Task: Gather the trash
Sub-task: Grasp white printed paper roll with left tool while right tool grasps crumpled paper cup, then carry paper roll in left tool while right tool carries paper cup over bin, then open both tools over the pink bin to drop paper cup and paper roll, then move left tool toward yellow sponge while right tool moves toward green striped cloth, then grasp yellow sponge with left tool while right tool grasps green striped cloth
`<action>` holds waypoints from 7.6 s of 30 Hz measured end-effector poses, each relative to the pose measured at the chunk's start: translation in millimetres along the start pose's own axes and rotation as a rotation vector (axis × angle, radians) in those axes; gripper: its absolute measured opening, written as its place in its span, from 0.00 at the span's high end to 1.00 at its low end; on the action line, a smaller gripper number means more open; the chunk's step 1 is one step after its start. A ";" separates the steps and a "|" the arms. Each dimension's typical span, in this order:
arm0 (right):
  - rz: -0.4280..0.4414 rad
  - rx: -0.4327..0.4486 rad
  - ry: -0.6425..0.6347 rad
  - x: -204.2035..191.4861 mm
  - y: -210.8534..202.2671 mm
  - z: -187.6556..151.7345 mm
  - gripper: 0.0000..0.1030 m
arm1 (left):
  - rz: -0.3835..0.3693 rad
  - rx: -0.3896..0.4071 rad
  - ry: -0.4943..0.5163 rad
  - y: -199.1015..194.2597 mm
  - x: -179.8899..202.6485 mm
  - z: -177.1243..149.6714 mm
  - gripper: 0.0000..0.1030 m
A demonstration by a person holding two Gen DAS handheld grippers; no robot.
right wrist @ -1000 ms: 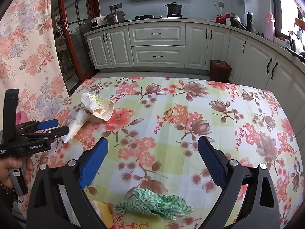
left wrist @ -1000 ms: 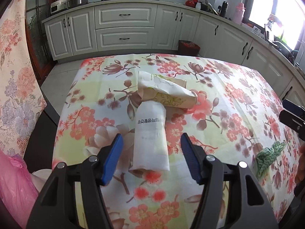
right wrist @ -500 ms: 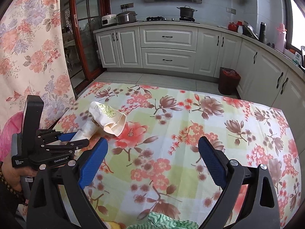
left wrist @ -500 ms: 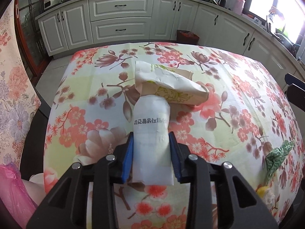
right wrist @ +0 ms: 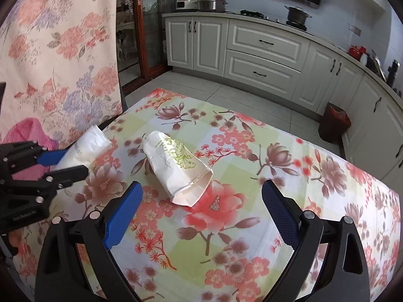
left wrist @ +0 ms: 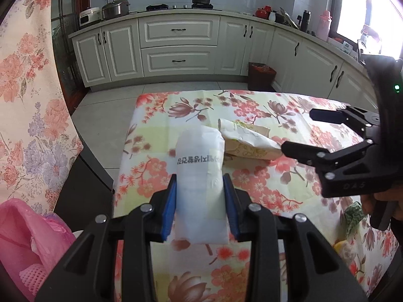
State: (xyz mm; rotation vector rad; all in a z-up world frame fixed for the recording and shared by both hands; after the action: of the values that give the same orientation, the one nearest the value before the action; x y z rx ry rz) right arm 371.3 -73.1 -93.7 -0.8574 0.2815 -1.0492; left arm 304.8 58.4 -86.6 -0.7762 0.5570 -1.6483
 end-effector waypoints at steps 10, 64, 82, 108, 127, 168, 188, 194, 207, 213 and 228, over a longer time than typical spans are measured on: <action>0.018 -0.068 -0.078 -26.5 51.8 5.1 0.16 | 0.055 0.027 -0.042 -10.1 -11.7 1.9 0.67; 0.078 0.091 0.243 -36.4 -130.5 -24.1 0.66 | 0.151 0.236 -0.146 -172.9 -31.3 -32.2 0.67; 0.235 0.171 0.080 -195.9 -178.8 36.0 0.66 | 0.343 0.313 -0.284 -284.8 -136.6 -87.9 0.67; 0.316 0.150 -0.071 -317.2 -157.4 70.6 0.54 | 0.374 0.329 -0.355 -300.7 -184.3 -105.9 0.66; 0.151 0.166 0.038 -200.6 -154.7 30.9 0.40 | 0.351 0.282 -0.362 -259.5 -187.2 -92.7 0.50; -0.179 -0.018 0.349 105.7 -158.6 -221.4 0.27 | -0.052 0.117 -0.017 -106.4 142.1 -87.7 0.45; -0.144 -0.033 0.389 118.5 -153.0 -244.5 0.24 | -0.182 -0.073 0.096 -15.6 206.5 -124.0 0.37; -0.131 -0.035 0.387 117.1 -147.3 -239.7 0.24 | -0.185 -0.120 0.117 1.5 208.2 -131.1 0.37; -0.104 -0.034 0.368 109.9 -136.3 -223.5 0.24 | -0.210 -0.188 0.153 27.8 211.3 -137.7 0.38; -0.095 -0.035 0.355 104.7 -128.8 -214.4 0.23 | -0.204 -0.178 0.152 26.8 207.4 -131.3 0.48; -0.073 -0.054 0.299 77.2 -95.1 -184.1 0.24 | -0.154 -0.093 0.073 3.4 172.2 -106.0 0.49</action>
State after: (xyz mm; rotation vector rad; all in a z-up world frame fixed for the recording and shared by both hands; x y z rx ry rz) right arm 241.5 -248.4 -130.1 -0.7619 0.5352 -1.2435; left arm 209.6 -115.5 -126.5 -0.8468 0.6430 -1.8087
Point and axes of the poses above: each gripper's, at about its wrist camera, not at the fingertips, and y roughly the way its jaws point, x to its right, z to its top, the point moved 10 cm from there along y, roughly the way its jaws point, and after that the axes turned 11 degrees about -z, right-handed, at the moved point
